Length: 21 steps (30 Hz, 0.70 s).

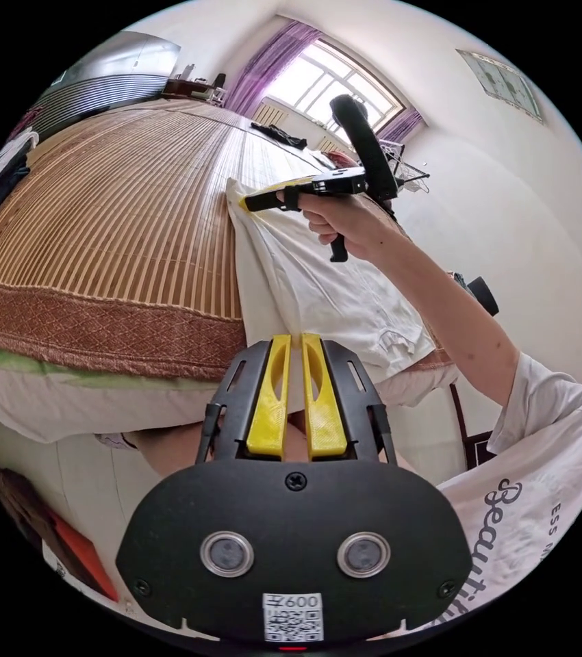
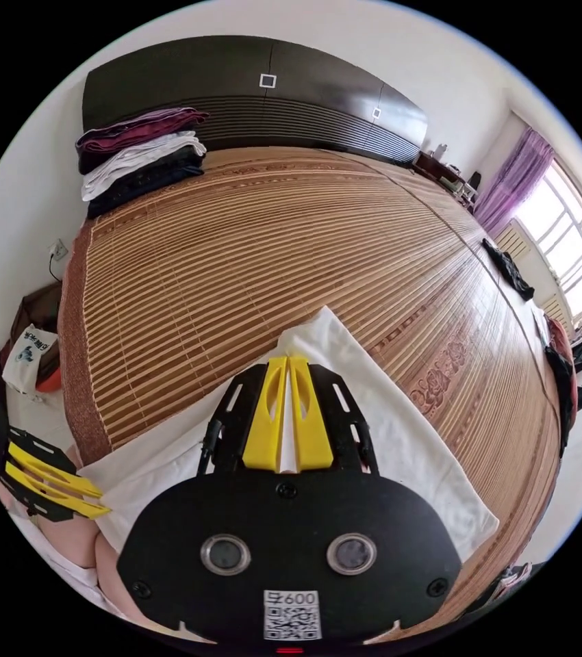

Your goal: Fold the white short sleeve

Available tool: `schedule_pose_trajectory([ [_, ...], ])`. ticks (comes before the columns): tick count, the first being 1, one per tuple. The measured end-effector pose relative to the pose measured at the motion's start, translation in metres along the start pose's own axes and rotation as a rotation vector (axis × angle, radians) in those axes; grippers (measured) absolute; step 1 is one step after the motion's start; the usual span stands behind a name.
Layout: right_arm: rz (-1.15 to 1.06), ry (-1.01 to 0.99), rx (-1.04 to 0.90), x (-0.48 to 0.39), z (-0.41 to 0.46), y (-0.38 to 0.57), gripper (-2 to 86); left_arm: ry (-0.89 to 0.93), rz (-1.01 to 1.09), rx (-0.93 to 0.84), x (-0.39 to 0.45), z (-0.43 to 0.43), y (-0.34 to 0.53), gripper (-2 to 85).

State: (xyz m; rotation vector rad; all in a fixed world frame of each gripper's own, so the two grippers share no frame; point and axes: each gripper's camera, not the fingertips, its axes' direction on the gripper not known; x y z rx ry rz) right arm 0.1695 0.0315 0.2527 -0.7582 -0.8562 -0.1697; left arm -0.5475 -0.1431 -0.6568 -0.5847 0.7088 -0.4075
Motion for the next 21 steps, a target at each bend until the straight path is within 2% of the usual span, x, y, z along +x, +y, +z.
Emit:
schedule_pose_trajectory([
  [5,0.004,-0.047,0.192,0.035,-0.05,0.021,5.8,0.057,-0.106,0.054,-0.028,0.014,0.019,1.9],
  [7,0.008,-0.049,0.249,0.048,-0.075,0.035,6.2,0.023,-0.142,0.08,-0.031,0.013,0.027,1.8],
  [9,-0.027,-0.102,0.237,0.058,-0.09,0.045,3.9,-0.054,-0.128,0.1,-0.023,0.013,0.028,1.7],
  [11,-0.101,-0.24,0.186,0.068,-0.098,0.055,0.3,-0.126,-0.039,0.095,0.0,0.019,0.014,1.4],
  [14,-0.094,-0.37,0.155,0.082,-0.098,0.059,-0.5,-0.128,0.106,0.052,0.027,0.044,-0.017,0.7],
  [17,-0.011,-0.492,0.072,0.104,-0.079,0.052,-0.8,-0.1,0.135,-0.017,0.03,0.086,-0.044,0.5],
  [19,0.02,-0.518,0.007,0.116,-0.067,0.049,-0.8,-0.173,0.128,-0.106,0.027,0.115,-0.051,0.5],
  [21,0.015,-0.506,0.021,0.128,-0.068,0.049,-0.8,-0.212,0.146,-0.114,0.026,0.13,-0.047,0.6],
])
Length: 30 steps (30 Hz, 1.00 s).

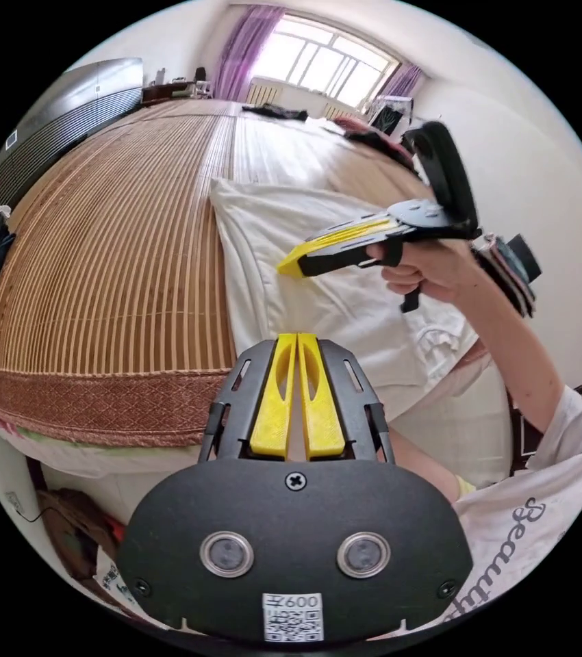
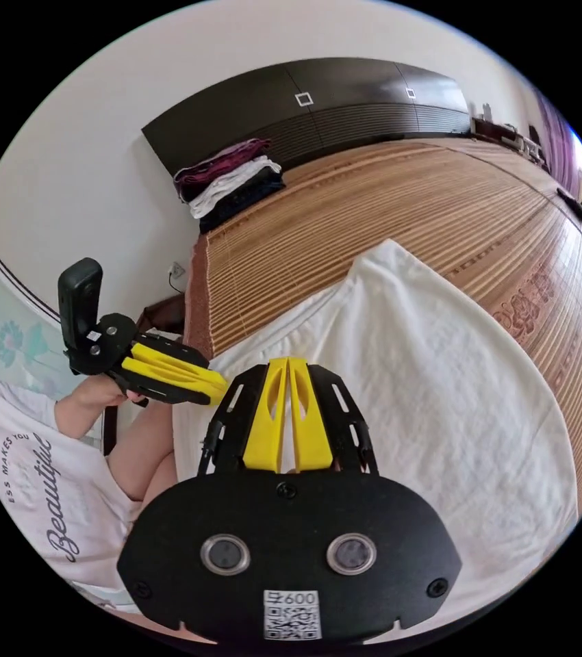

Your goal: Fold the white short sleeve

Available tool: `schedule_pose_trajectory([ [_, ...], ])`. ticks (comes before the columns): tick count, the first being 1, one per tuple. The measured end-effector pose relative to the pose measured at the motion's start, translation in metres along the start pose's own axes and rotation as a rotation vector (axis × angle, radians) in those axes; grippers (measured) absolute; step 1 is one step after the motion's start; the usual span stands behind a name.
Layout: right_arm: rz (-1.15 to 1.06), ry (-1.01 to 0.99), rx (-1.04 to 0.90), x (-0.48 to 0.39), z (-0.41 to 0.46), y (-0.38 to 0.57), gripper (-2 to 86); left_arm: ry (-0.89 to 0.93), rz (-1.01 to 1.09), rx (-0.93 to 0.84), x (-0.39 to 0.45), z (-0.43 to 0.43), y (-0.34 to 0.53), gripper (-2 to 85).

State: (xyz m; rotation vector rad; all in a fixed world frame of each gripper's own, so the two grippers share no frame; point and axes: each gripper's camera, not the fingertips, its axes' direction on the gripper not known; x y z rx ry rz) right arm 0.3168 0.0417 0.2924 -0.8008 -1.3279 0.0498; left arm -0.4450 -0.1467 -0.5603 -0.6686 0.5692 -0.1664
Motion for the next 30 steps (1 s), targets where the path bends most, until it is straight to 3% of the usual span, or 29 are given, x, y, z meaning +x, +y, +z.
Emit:
schedule_pose_trajectory([
  [5,0.083,0.155,0.039,0.038,-0.052,0.004,-0.8,-0.172,0.054,0.017,0.037,0.019,0.005,0.8],
  [11,0.223,0.381,0.136,0.085,-0.12,0.027,-0.8,-0.166,0.032,0.04,0.04,0.028,0.003,0.8],
  [17,0.184,0.077,0.25,0.078,-0.133,0.003,-0.8,-0.158,0.037,0.045,0.041,0.029,-0.007,0.8],
  [23,0.163,0.0,0.029,0.071,-0.088,-0.056,-0.8,-0.196,0.06,0.044,0.049,0.023,-0.021,0.7],
  [30,0.218,-0.088,0.061,0.093,-0.103,-0.059,-0.8,-0.148,0.069,0.005,0.039,0.004,-0.052,0.4],
])
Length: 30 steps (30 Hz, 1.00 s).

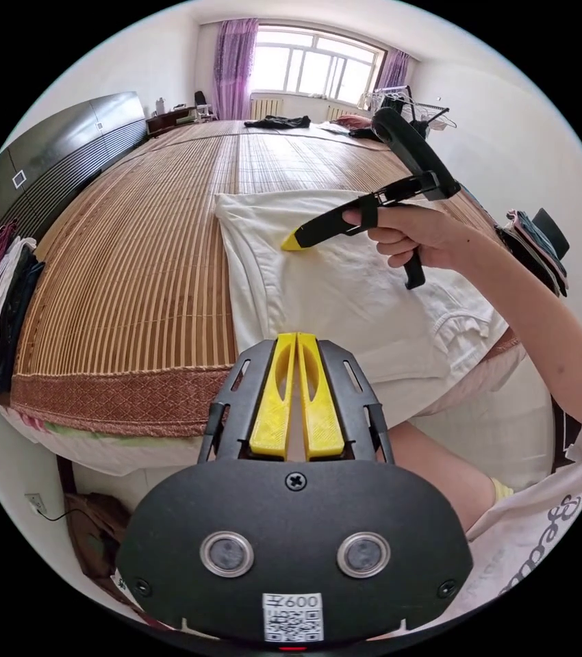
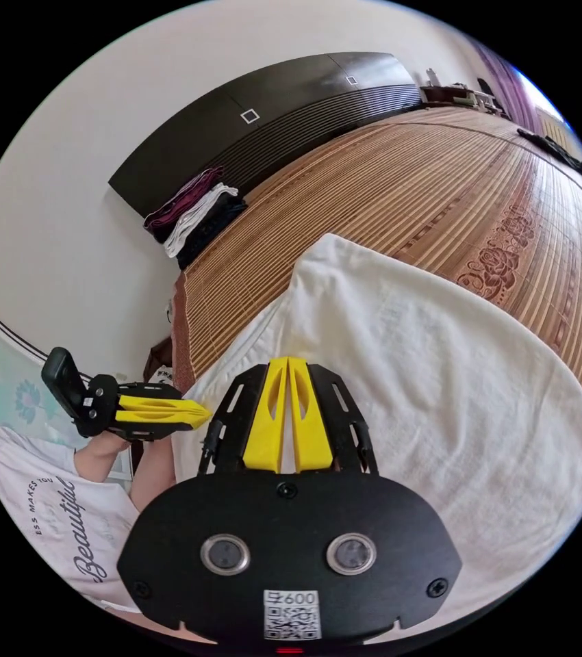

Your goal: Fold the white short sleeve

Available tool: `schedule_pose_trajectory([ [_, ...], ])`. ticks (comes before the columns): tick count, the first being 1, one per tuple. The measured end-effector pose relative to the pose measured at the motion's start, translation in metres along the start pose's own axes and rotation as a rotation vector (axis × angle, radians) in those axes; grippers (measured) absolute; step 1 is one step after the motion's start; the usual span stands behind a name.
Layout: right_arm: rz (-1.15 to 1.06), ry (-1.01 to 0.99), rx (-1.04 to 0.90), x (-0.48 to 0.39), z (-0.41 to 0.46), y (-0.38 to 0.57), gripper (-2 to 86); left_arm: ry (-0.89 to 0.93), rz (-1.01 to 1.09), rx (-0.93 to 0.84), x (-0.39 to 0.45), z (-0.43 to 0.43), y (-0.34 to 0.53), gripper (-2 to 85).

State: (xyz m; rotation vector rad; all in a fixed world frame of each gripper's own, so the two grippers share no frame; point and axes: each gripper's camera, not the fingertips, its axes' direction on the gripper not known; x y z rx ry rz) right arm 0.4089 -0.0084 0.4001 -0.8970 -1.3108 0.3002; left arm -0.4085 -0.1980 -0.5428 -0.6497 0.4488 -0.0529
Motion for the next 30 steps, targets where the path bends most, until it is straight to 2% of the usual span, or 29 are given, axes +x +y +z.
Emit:
schedule_pose_trajectory([
  [3,-0.026,0.038,0.008,-0.009,-0.004,-0.002,-0.8,0.035,0.053,-0.098,-0.01,-0.012,-0.038,0.4],
  [7,-0.086,0.136,0.013,-0.03,-0.004,-0.004,-0.8,0.057,0.09,-0.057,-0.033,-0.04,-0.118,0.3],
  [10,-0.118,0.185,0.019,-0.041,-0.004,-0.005,-0.8,0.037,0.097,-0.027,-0.055,-0.041,-0.188,0.3],
  [13,-0.126,0.199,0.022,-0.044,-0.006,-0.008,-0.8,-0.048,0.041,-0.085,-0.086,-0.009,-0.24,0.4],
  [14,-0.118,0.217,0.018,-0.044,-0.004,-0.009,-0.8,-0.046,0.024,-0.118,-0.101,0.007,-0.246,0.5],
  [17,-0.127,0.238,0.021,-0.048,-0.004,-0.013,-0.8,0.124,-0.141,0.051,-0.149,-0.01,-0.229,0.6],
  [21,-0.15,0.263,0.029,-0.054,-0.006,-0.015,-0.8,0.177,-0.19,0.065,-0.172,-0.034,-0.241,0.7],
  [24,-0.098,0.225,0.066,-0.043,-0.02,-0.022,-0.8,0.174,-0.182,0.08,-0.181,-0.056,-0.253,0.7],
  [25,-0.035,0.182,0.154,-0.032,-0.034,-0.026,-0.8,0.192,-0.189,0.085,-0.188,-0.062,-0.257,0.7],
  [26,0.056,0.092,0.275,-0.017,-0.05,-0.031,-0.8,0.222,-0.202,0.087,-0.197,-0.069,-0.262,0.7],
  [28,0.234,-0.064,0.391,0.01,-0.059,-0.046,-0.8,0.281,-0.227,0.095,-0.214,-0.078,-0.267,0.6],
  [30,0.258,-0.13,0.406,0.022,-0.053,-0.073,-0.8,0.352,-0.264,0.105,-0.232,-0.085,-0.27,0.6],
])
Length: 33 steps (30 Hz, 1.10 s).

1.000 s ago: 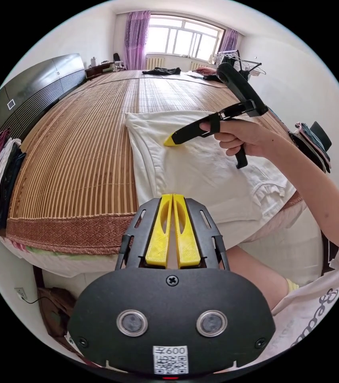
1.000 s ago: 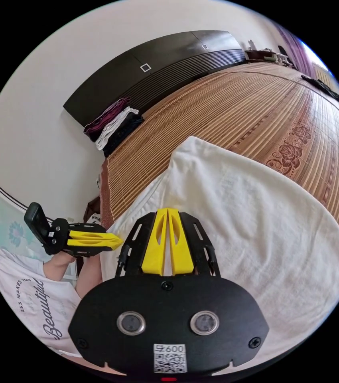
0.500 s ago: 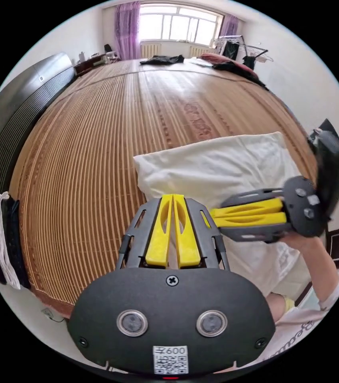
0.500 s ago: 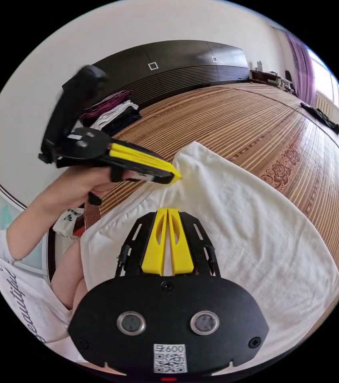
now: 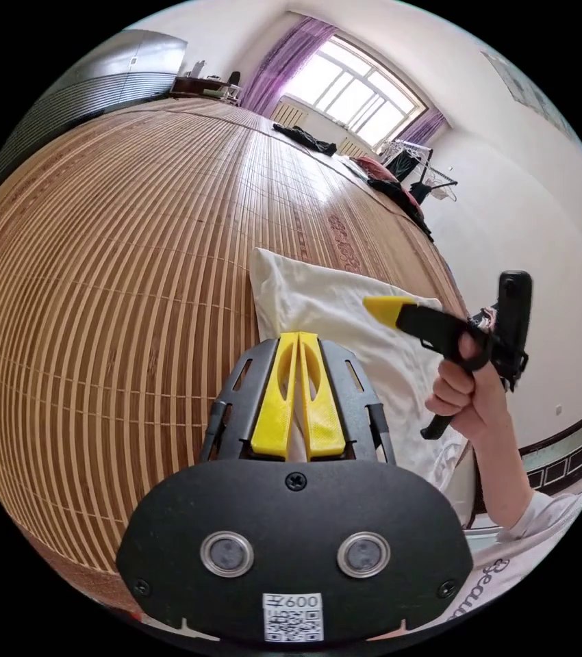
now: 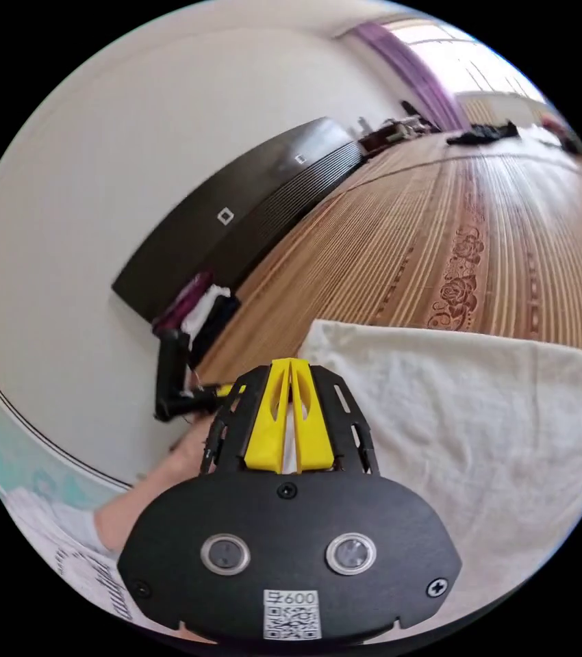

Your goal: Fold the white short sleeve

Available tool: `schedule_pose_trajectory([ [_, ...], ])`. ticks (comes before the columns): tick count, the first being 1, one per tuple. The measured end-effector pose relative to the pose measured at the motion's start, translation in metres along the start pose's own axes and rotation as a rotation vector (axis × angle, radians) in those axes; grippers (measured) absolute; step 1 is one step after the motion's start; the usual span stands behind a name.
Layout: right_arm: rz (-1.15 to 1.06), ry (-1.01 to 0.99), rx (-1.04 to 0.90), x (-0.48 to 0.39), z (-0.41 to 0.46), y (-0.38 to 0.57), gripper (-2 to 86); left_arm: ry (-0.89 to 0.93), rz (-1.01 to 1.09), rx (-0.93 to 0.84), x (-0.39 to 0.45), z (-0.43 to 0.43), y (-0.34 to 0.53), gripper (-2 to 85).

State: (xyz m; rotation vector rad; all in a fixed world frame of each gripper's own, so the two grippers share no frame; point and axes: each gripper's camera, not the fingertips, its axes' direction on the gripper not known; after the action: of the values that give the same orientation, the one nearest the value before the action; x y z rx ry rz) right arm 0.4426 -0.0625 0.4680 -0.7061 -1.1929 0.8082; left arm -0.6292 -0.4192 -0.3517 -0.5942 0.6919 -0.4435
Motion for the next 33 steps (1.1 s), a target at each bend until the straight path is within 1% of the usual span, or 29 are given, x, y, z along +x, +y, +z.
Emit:
schedule_pose_trajectory([
  [1,-0.039,0.072,-0.04,-0.006,0.019,-0.017,-0.9,0.043,-0.024,0.005,-0.008,-0.007,-0.005,0.6],
  [2,-0.093,0.189,-0.109,-0.013,0.042,-0.032,-0.9,0.076,-0.042,0.009,-0.014,-0.014,-0.01,0.6],
  [3,-0.123,0.237,-0.15,-0.015,0.055,-0.038,-0.9,0.086,-0.047,0.011,-0.015,-0.017,-0.013,0.7],
  [5,-0.177,0.338,-0.301,-0.014,0.101,-0.054,-0.9,0.094,-0.05,0.012,-0.015,-0.028,-0.024,0.6],
  [6,-0.18,0.349,-0.313,-0.012,0.108,-0.056,-0.8,0.092,-0.049,0.012,-0.013,-0.031,-0.026,0.6],
  [9,-0.209,0.362,-0.342,-0.006,0.128,-0.061,-0.9,0.085,-0.048,0.012,-0.009,-0.042,-0.038,0.5],
  [13,-0.258,0.376,-0.307,-0.008,0.132,-0.051,-0.9,0.124,-0.062,0.014,-0.009,-0.053,-0.052,0.4],
  [16,-0.236,0.372,-0.289,-0.003,0.135,-0.048,-0.9,0.125,-0.068,0.02,-0.003,-0.059,-0.058,0.2],
  [20,-0.201,0.314,-0.266,0.01,0.133,-0.048,-0.9,0.093,-0.054,0.006,0.021,-0.068,-0.062,0.2],
  [22,-0.192,0.301,-0.262,0.013,0.134,-0.048,-0.9,0.091,-0.003,0.028,0.039,-0.071,-0.064,0.2],
  [25,-0.179,0.292,-0.269,0.016,0.137,-0.05,-0.9,-0.069,0.015,0.115,0.063,-0.084,-0.082,0.2],
  [27,-0.177,0.287,-0.266,0.017,0.138,-0.05,-0.9,-0.125,0.005,0.163,0.069,-0.09,-0.1,0.1],
  [28,-0.174,0.284,-0.266,0.018,0.139,-0.05,-0.9,-0.155,0.004,0.155,0.07,-0.086,-0.113,0.1],
  [30,-0.168,0.278,-0.262,0.019,0.14,-0.05,-0.8,-0.196,0.008,0.057,0.066,-0.06,-0.129,0.1],
  [31,-0.155,0.288,-0.272,0.021,0.144,-0.049,-0.8,-0.245,0.051,-0.023,0.066,-0.035,-0.132,0.1],
  [33,-0.161,0.295,-0.268,0.018,0.146,-0.048,-0.8,-0.253,0.031,0.018,0.068,-0.036,-0.127,0.1],
])
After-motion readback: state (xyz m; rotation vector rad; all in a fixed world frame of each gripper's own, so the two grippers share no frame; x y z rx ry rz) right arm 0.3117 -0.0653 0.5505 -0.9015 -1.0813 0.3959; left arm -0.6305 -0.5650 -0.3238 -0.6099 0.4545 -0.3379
